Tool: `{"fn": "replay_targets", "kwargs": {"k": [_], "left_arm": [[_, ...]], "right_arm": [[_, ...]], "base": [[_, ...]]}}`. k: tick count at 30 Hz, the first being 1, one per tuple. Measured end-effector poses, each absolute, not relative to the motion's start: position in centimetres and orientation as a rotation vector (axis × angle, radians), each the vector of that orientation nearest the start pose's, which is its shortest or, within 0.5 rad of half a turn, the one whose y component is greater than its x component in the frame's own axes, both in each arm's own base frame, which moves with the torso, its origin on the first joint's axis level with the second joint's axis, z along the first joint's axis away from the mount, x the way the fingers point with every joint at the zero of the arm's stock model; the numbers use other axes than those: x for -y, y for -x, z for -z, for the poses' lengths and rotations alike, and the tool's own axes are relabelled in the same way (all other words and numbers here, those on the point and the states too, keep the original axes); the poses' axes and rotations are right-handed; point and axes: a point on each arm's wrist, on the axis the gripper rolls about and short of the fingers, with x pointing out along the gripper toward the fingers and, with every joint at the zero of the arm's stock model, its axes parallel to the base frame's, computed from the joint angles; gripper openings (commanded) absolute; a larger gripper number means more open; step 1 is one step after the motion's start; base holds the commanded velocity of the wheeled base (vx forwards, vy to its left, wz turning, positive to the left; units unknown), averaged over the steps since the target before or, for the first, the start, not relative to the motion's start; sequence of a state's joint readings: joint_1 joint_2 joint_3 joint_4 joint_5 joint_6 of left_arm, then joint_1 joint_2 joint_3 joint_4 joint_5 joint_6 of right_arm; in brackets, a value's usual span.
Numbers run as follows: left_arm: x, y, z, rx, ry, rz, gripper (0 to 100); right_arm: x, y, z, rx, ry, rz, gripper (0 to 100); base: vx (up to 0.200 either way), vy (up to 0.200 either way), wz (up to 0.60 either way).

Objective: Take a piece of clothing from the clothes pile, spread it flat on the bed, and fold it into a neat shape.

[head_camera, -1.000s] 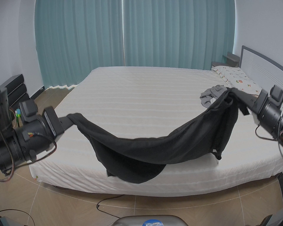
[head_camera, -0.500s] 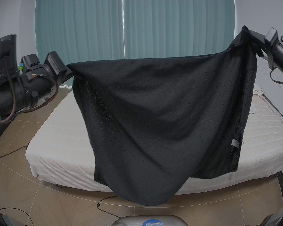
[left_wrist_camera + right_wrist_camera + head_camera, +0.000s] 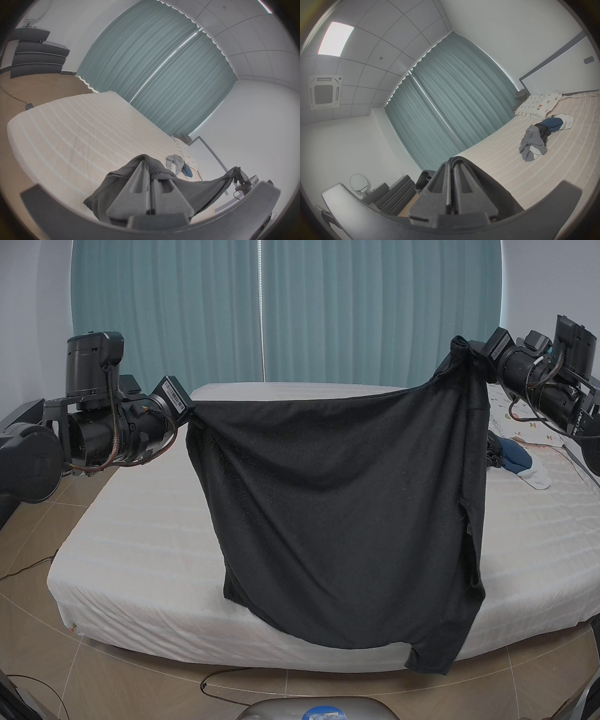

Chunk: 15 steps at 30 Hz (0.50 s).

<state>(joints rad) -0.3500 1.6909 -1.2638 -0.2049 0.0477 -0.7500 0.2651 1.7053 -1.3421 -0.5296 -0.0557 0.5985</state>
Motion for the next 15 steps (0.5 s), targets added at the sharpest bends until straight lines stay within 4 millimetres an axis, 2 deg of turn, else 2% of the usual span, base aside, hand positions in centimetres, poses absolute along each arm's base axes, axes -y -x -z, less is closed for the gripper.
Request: {"fn": "replay_targets", "kwargs": {"k": [7,10,15], "left_arm": [[11.9,-33.3,-24.8,-0.38,0.684,0.177,0],[12.3,-34.4,-23.6,-0.408,0.677,0.164,0],[13.0,-36.4,-21.3,-0.455,0.67,0.143,0]], "right_arm": [[-8.7,-34.9,-31.6,0.098,-0.617,-0.235,0],[-9.0,-36.3,-30.4,0.075,-0.617,-0.225,0],[-9.6,-38.7,-27.5,0.023,-0.617,-0.211,0]], "base": [[0.2,0.0,0.0],[0.2,0.0,0.0],[0.0,0.0,0.0]]}}
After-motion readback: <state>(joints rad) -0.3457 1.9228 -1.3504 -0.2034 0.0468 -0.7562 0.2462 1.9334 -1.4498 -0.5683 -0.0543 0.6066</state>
